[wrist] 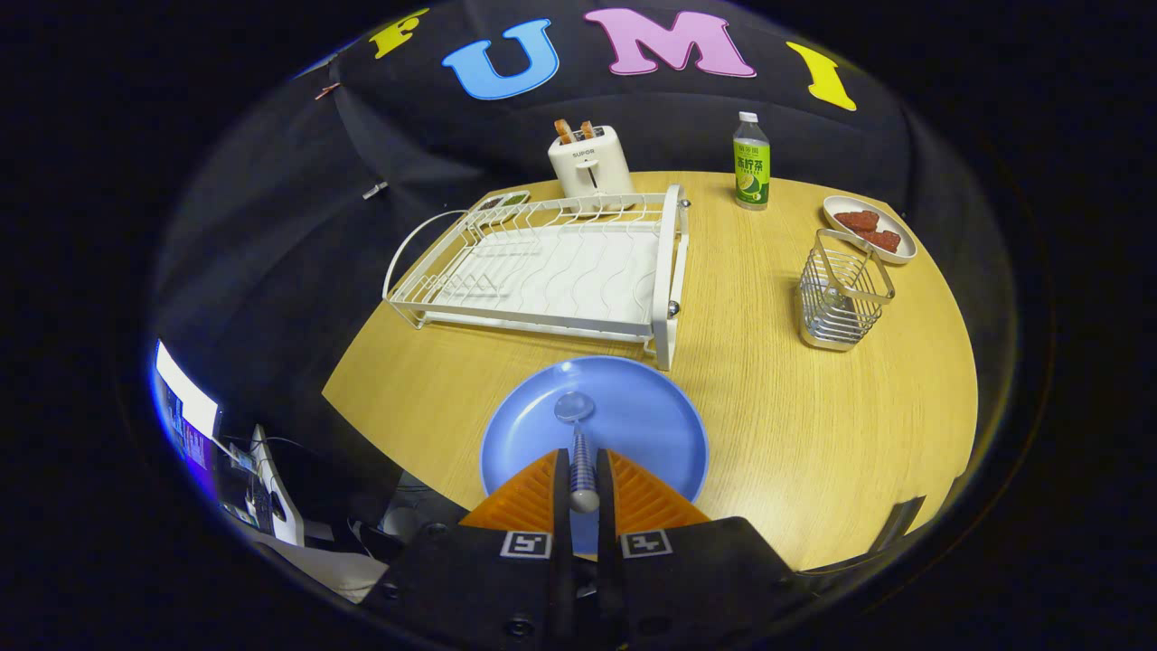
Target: Take the plate from the dish rack, then take the spoon from the basket and place it into the plate.
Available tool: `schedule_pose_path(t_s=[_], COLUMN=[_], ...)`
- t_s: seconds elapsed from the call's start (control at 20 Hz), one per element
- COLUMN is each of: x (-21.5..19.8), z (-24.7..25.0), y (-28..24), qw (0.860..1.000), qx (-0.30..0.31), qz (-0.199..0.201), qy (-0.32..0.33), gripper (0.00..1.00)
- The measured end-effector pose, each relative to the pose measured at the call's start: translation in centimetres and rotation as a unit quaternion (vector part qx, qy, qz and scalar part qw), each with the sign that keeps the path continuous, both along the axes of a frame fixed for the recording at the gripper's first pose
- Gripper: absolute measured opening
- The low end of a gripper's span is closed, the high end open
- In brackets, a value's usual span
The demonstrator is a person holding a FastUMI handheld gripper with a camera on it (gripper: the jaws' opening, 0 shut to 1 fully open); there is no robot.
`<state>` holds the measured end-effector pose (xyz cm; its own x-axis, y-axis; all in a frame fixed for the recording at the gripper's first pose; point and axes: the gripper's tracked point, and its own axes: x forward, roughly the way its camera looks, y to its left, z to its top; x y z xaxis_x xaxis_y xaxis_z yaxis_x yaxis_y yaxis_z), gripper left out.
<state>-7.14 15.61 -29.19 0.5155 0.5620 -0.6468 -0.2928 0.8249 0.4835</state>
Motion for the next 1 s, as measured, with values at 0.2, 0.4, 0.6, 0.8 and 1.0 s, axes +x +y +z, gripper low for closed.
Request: schedule_pose_path(t_s=[0.2, 0.4, 0.6, 0.8, 1.0], x=[0.1, -0.1, 0.0, 0.0, -0.1], z=[-1.8, -2.6, -2.9, -2.7, -2.3], y=[-0.5, -1.5, -1.7, -1.9, -2.2], qw=[0.999, 0.998, 0.998, 0.998, 0.998], qx=[-0.03, -0.059, -0.062, -0.057, -0.052], qz=[-0.01, -0.015, -0.017, -0.019, -0.02], qy=[0.013, 0.009, 0.007, 0.008, 0.004], gripper=[0.27, 0.99, 0.99, 0.99, 0.99])
